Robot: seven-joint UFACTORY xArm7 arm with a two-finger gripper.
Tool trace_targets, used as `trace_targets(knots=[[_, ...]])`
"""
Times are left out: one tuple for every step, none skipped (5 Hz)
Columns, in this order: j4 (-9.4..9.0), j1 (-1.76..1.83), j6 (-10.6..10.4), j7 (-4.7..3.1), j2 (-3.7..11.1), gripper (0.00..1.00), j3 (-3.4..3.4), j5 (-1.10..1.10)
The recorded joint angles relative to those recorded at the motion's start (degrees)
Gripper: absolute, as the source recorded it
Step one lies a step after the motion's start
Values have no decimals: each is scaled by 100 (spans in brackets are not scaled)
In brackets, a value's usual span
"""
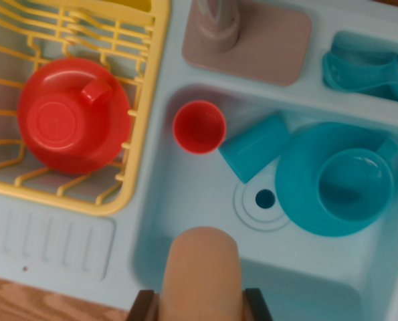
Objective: Pick detergent from the sink
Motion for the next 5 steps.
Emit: trace_targets(knots=[[0, 0, 0, 0, 0, 100, 0, 0], [165, 0, 224, 10, -59, 100, 0, -7], [165, 0, 224, 10, -59, 100, 0, -7], [308, 0, 417, 19, -109, 100, 0, -13], [308, 0, 417, 19, -109, 100, 0, -13]])
